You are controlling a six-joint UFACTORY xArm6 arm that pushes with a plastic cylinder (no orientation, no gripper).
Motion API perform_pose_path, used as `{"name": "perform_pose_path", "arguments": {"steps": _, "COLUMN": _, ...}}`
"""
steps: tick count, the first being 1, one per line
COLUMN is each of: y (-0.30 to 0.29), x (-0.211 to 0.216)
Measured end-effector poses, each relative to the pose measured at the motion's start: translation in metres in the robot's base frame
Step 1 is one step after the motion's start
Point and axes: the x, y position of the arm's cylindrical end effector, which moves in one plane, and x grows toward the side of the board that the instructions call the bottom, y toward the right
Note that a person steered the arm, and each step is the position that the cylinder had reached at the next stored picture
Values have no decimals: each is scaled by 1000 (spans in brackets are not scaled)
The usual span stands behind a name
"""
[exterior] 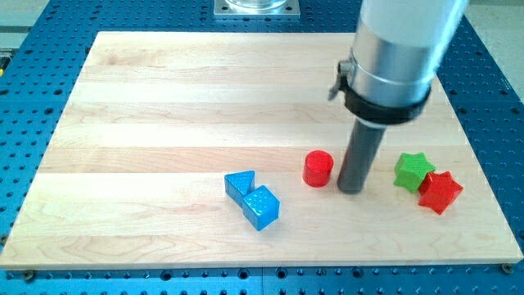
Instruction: Place the red blocks to the center left of the board
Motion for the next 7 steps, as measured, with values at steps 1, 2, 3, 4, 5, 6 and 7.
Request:
{"name": "perform_pose_path", "arguments": {"steps": 1, "y": -59, "x": -27}}
{"name": "perform_pose_path", "arguments": {"steps": 2, "y": -103, "x": -118}}
{"name": "perform_pose_path", "arguments": {"steps": 3, "y": -80, "x": -131}}
{"name": "perform_pose_path", "arguments": {"steps": 4, "y": -107, "x": -168}}
{"name": "perform_pose_path", "arguments": {"steps": 5, "y": -207, "x": -153}}
{"name": "perform_pose_path", "arguments": {"steps": 6, "y": -276, "x": -141}}
{"name": "perform_pose_path", "arguments": {"steps": 7, "y": -224, "x": -135}}
